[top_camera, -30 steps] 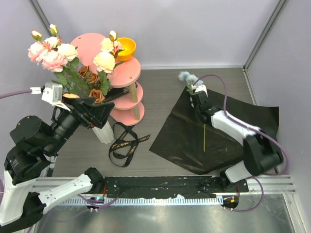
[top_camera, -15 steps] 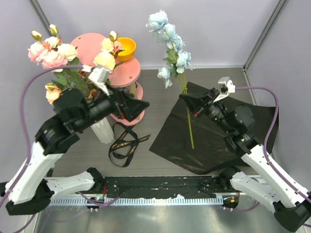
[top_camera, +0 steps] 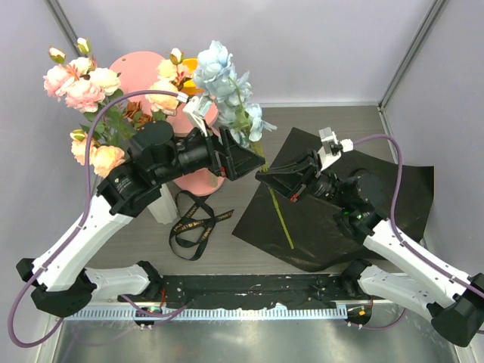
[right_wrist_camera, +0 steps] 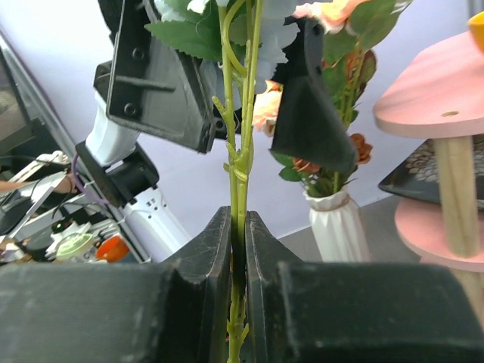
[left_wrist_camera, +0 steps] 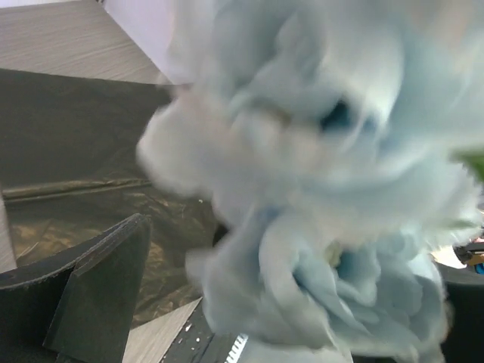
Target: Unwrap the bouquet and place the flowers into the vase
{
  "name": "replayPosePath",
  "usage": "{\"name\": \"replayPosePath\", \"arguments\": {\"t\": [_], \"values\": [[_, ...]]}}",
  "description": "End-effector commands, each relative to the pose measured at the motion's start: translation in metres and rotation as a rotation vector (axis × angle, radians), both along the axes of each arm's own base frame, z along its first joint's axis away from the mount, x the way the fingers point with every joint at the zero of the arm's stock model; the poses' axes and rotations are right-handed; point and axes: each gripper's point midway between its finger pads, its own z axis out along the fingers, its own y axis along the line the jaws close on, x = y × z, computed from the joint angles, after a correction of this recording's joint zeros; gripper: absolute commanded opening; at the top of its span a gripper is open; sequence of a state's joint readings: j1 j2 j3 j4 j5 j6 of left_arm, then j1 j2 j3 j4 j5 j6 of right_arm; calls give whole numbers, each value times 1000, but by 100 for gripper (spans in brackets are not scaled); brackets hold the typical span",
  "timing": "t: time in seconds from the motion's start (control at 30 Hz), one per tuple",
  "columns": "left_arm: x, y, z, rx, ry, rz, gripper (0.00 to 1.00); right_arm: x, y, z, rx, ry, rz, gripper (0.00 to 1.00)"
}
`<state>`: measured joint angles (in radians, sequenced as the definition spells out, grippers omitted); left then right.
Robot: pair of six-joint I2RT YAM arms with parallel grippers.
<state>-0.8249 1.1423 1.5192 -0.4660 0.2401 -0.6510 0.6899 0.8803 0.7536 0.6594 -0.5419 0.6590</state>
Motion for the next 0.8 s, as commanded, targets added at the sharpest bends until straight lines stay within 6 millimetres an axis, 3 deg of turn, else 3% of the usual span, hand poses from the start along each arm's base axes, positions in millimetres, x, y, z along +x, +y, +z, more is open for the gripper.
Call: {"name": "replayPosePath", "arguments": {"t": [0.0,0.1,0.13,0.2,0.23,0.27,0.33,0.37,0.4,0.47,0.6,0.7,0.77], "values": [[-5,-5,39,-111,-64,-36,95,-22,5,21,20,-94,73,1],[-4,-3,43,-125,-85,-24,74,-23,10,16,-14,-96,74,1],[-2,0,44,-123,-96,-10,52,-22,12,11,-34,-91,69,1],[5,14,49,-97,-153,66,28,-23,13,9,-49,-91,75,1],[7,20,43,-60,-151,95,7,-23,14,8,-55,-89,73,3],[9,31,47,-36,-192,137,0,-21,15,2,-79,-78,69,19],[15,50,42,22,-209,223,0,-10,15,-1,-100,-55,14,43],[13,55,44,33,-226,227,0,-4,15,-13,-152,-39,-19,54],[13,66,48,57,-269,262,0,0,12,-11,-167,-44,-52,57],[9,78,44,105,-293,274,0,19,6,-28,-248,-13,-161,64],[2,121,37,224,-367,368,0,38,-16,-32,-273,6,-338,75],[7,157,32,307,-383,504,0,51,-27,-41,-293,28,-427,78],[6,185,40,340,-421,606,0,54,-27,-46,-308,37,-439,78]]}}
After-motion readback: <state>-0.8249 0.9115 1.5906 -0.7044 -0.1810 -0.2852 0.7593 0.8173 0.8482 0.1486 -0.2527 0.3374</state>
